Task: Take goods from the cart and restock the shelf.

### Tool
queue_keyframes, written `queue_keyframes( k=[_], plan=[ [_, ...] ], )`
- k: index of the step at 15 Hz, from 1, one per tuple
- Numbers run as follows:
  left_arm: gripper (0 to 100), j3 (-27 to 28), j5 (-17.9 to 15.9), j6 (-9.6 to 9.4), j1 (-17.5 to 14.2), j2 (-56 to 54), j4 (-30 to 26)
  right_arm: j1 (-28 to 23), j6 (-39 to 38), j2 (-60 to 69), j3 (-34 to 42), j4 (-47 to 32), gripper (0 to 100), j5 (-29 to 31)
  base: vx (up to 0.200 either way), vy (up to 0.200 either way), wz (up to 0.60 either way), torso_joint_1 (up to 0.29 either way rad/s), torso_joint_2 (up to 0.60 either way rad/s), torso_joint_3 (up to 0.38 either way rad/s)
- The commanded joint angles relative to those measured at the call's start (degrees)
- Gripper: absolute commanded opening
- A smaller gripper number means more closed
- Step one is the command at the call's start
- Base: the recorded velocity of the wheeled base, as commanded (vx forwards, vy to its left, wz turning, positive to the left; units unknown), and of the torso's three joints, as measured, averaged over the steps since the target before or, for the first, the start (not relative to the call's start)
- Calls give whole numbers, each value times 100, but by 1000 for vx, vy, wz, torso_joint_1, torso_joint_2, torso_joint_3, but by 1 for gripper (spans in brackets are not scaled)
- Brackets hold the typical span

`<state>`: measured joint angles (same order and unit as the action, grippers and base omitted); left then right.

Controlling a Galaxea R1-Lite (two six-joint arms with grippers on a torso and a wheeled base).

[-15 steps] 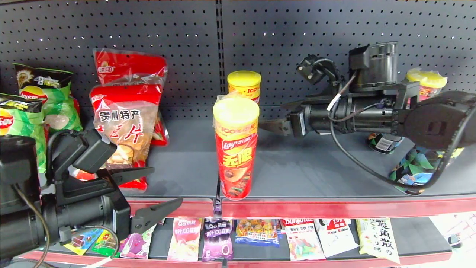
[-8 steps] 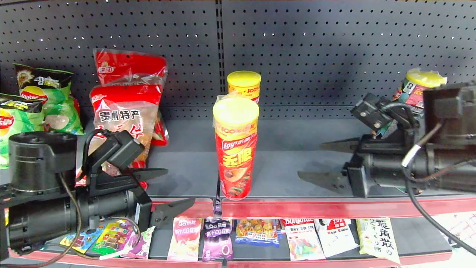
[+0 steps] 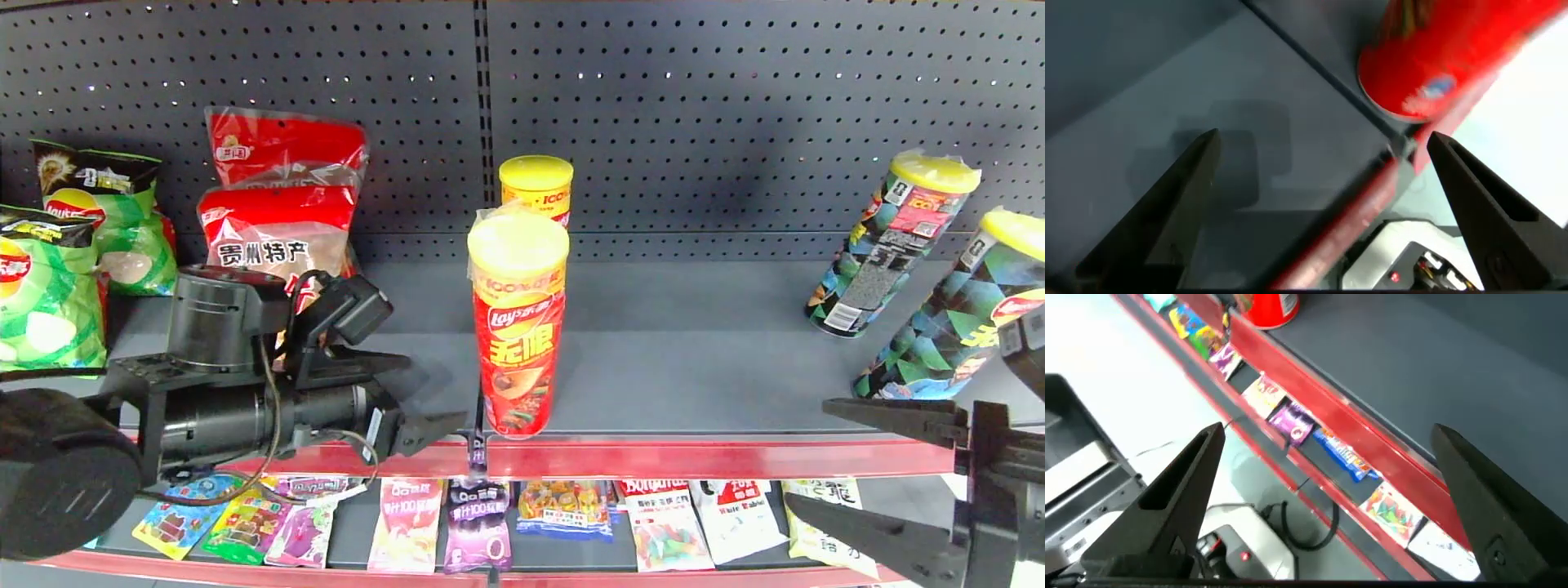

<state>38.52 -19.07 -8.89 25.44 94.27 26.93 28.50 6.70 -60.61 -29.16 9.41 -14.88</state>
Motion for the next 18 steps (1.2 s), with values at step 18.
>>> queue_keyframes(
  k=[18],
  plan=[
    [100,-442,298,71,-92,-866,-21,-117,-55,849,701,-1,100,47,0,0,0,0,0,0]
  ],
)
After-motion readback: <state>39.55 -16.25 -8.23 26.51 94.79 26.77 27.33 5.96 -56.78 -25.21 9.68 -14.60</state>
